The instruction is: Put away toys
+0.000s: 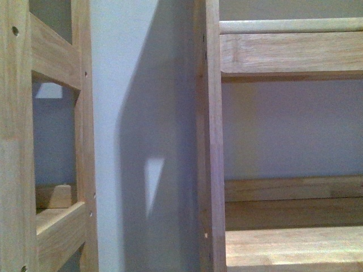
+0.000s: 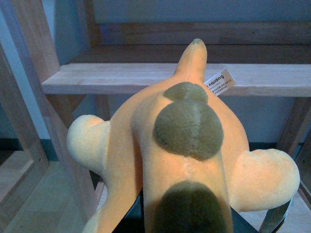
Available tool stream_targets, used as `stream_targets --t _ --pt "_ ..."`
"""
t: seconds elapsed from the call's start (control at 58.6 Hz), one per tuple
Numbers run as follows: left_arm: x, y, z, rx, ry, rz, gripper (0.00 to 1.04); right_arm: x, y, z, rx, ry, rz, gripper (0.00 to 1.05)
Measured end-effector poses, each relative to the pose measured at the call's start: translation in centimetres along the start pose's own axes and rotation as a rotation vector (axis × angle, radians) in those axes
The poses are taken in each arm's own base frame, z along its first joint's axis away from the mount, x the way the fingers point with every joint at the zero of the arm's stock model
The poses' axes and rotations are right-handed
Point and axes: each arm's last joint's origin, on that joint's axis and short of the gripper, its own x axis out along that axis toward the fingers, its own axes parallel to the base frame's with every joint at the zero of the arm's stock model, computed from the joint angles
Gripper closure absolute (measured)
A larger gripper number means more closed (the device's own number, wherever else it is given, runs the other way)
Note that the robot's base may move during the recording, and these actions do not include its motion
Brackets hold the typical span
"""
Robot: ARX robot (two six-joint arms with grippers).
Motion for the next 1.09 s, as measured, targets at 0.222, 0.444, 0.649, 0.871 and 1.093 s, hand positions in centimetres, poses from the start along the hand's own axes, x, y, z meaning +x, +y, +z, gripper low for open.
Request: stream_targets --t 0.222,0.444,0.649,0.871,1.093 --pt "0.0 0.0 0.0 0.000 0.000 0.000 0.06 0.0 0.0 0.2 0.003 -0.022 -0.054 0.95" --pt "0.0 0.0 0.0 0.000 0.000 0.000 0.06 0.0 0.0 0.6 -0.002 -0.057 -0.129 0.95" --pt "0.0 0.0 0.0 0.000 0.000 0.000 0.06 0.7 0.3 2.9 -0.037 -0.062 -0.157 0.95" --pt "0.0 0.0 0.0 0.000 0.000 0.000 0.06 0.9 1.0 10.3 -0.054 -0.180 -0.192 0.95" --pt "0.0 0.0 0.0 0.000 0.000 0.000 0.06 0.6 2.4 17.8 -0.068 -0.262 -0.194 0.95"
